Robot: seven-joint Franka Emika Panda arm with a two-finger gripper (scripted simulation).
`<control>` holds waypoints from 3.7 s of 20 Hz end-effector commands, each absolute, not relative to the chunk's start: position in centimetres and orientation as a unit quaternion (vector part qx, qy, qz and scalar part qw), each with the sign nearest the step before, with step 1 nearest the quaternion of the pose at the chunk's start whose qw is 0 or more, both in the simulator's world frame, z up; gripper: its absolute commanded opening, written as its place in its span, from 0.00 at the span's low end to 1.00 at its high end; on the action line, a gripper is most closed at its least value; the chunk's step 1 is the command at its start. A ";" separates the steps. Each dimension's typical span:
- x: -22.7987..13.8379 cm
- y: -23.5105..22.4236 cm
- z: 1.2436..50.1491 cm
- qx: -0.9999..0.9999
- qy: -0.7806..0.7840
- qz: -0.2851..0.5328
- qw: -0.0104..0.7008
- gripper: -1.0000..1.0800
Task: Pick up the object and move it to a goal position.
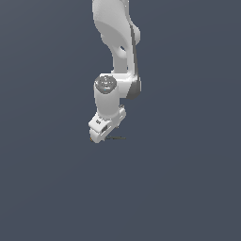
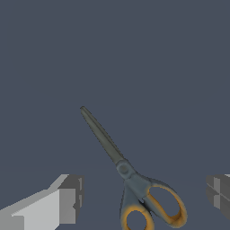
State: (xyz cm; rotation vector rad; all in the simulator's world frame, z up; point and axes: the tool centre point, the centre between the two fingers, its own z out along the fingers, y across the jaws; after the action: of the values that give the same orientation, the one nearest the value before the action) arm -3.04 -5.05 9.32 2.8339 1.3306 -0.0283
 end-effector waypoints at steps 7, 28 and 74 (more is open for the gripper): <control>-3.7 -6.3 7.3 0.855 0.519 -0.005 0.003 0.96; -4.3 -7.1 5.3 0.809 0.588 0.000 0.000 0.96; -0.9 -10.2 13.6 0.806 0.592 0.001 -0.001 0.00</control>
State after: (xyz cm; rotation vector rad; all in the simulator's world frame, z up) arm -1.30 -9.77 12.00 2.5349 1.8598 0.0011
